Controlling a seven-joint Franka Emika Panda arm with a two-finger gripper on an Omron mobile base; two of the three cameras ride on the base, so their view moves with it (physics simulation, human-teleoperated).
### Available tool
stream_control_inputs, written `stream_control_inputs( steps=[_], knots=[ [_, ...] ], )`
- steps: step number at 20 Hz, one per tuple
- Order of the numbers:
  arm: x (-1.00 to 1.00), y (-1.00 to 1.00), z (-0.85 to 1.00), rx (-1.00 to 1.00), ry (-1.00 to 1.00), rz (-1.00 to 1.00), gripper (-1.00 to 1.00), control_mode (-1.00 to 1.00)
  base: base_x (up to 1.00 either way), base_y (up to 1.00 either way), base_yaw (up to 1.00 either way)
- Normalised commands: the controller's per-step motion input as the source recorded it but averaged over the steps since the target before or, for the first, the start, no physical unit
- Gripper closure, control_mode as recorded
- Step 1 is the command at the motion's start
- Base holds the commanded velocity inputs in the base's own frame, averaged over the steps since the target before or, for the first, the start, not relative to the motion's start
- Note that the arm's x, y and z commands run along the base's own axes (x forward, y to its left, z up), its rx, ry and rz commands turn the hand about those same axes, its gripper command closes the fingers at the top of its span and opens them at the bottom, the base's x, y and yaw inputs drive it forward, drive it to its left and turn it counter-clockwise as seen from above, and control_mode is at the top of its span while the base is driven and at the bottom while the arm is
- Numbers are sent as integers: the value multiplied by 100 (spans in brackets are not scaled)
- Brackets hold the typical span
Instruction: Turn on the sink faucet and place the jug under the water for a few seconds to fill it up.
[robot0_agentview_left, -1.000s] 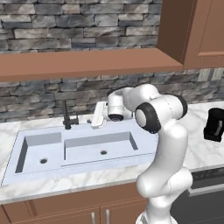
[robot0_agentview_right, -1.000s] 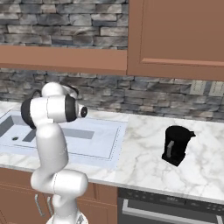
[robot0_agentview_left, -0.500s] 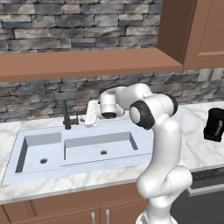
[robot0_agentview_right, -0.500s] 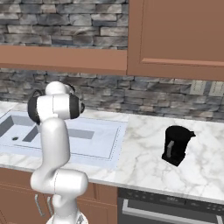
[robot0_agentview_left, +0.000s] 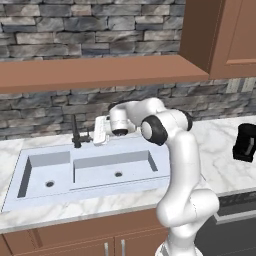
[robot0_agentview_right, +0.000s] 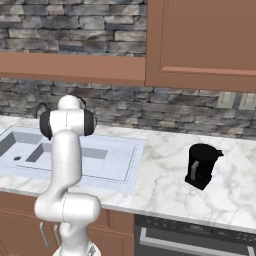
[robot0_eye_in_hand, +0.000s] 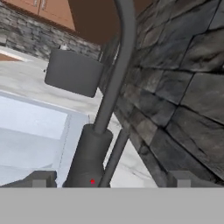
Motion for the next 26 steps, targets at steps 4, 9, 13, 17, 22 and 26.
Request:
stream_control_inputs(
  steps=[4, 9, 13, 17, 22, 26],
  knots=[
    [46, 0, -24, 1, 1, 6, -100, -100, 0, 0, 0],
    [43, 4, -19, 1, 1, 6, -100, -100, 0, 0, 0],
    [26, 25, -14, 0, 1, 3, -100, -100, 0, 0, 0],
    [1, 35, -4, 0, 0, 1, -100, -100, 0, 0, 0],
    [0, 37, 0, 0, 0, 0, -100, -100, 0, 0, 0],
    [0, 25, 0, 0, 0, 0, -100, -100, 0, 0, 0]
  ],
)
